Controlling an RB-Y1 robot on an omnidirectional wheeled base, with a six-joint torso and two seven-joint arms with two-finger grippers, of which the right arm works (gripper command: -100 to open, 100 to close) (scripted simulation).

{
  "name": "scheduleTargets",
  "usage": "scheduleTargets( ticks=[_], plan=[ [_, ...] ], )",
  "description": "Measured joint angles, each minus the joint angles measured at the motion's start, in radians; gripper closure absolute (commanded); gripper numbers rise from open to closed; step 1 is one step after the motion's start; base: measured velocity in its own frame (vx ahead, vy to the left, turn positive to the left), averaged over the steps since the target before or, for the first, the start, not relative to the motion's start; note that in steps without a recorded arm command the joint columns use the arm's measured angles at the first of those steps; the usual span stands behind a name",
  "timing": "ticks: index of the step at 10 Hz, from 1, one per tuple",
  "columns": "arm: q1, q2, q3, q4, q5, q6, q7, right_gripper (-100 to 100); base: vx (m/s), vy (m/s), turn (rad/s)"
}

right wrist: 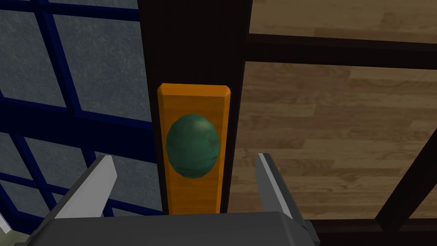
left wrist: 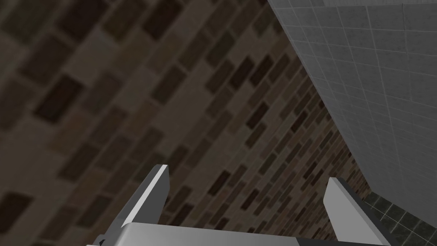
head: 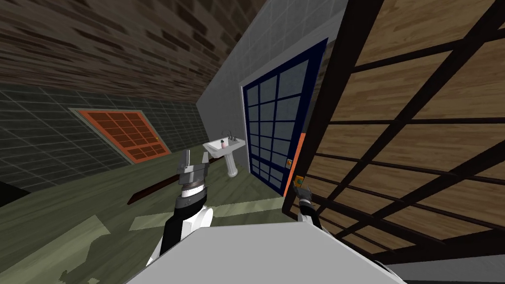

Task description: Pull the door open

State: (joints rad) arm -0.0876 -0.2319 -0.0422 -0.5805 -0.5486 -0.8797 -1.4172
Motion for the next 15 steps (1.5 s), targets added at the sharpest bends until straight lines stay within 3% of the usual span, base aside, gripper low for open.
scheduleTargets(
  ticks=[1, 2, 3, 9, 12, 13, 15],
  plan=[
    [-0.002, -0.012, 0.001, 0.026, 0.0, -0.011, -0.018, -100, 0.199, -0.022, 0.07],
    [0.009, -0.028, 0.0, 0.022, -0.002, -0.011, -0.034, -100, 0.09, -0.016, 0.017],
    [0.009, -0.03, -0.001, 0.021, -0.003, -0.01, -0.037, 100, -0.018, 0.001, -0.024],
    [0.009, -0.029, 0.0, 0.024, -0.002, -0.009, -0.033, 100, -0.04, -0.004, 0.016],
    [0.005, -0.045, 0.031, 0.026, 0.015, -0.017, -0.07, 100, -0.225, -0.017, 0.095],
    [0.02, -0.046, 0.041, -0.004, 0.02, -0.003, -0.075, 100, -0.24, 0.017, 0.064],
    [0.027, -0.051, 0.068, -0.005, 0.034, -0.003, -0.1, 100, -0.259, -0.004, 0.102]
  ],
)
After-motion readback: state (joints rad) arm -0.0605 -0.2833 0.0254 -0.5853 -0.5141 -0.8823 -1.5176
